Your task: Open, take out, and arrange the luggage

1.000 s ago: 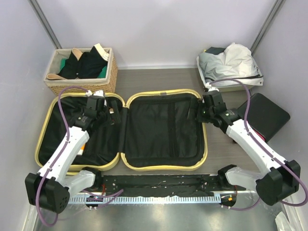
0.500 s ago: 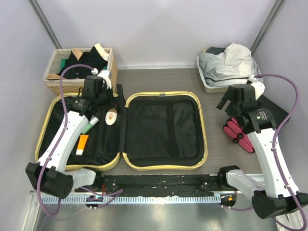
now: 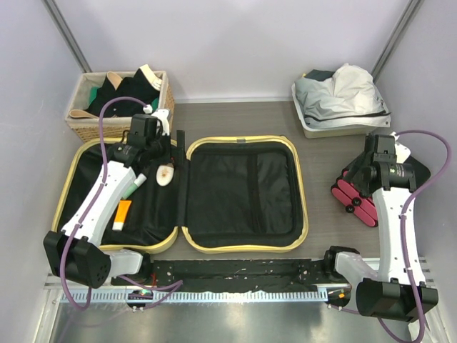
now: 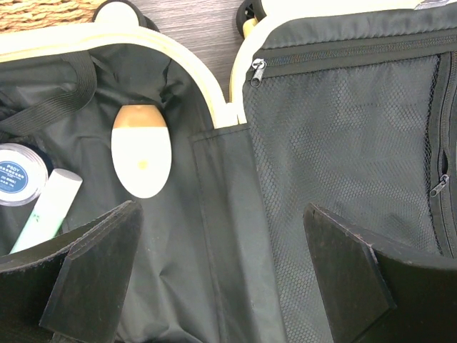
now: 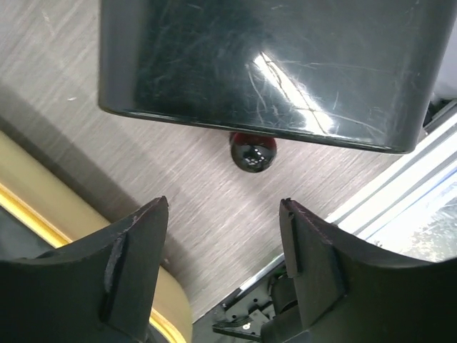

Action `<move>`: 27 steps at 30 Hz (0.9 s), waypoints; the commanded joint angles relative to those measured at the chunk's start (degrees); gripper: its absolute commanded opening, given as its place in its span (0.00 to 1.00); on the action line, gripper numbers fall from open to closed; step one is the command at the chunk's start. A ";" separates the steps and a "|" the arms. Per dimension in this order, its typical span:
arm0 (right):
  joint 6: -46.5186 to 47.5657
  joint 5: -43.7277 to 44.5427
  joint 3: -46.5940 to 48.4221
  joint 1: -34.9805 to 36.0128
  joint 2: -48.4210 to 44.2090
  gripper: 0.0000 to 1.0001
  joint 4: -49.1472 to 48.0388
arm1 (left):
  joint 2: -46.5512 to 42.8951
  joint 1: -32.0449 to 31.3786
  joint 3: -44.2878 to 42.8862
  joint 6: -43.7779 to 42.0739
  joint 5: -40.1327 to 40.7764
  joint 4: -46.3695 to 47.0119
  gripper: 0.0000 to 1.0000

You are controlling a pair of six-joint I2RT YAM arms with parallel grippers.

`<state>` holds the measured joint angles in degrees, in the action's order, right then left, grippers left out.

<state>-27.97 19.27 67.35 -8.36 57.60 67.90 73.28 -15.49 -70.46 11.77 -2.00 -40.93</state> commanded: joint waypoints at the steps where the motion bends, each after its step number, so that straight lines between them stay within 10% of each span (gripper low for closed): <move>1: 1.42 1.47 -3.01 -0.34 -0.48 0.69 -0.92 | -0.68 0.28 -0.03 -0.61 -0.37 1.46 1.00; 27: -0.33 2.70 -10.66 -4.56 1.02 0.57 -14.20 | -0.94 0.28 1.11 -0.61 -1.51 2.34 1.00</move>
<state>-27.16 20.32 56.69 -12.62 59.00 57.30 73.28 -15.44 -69.28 11.68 -2.26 -40.56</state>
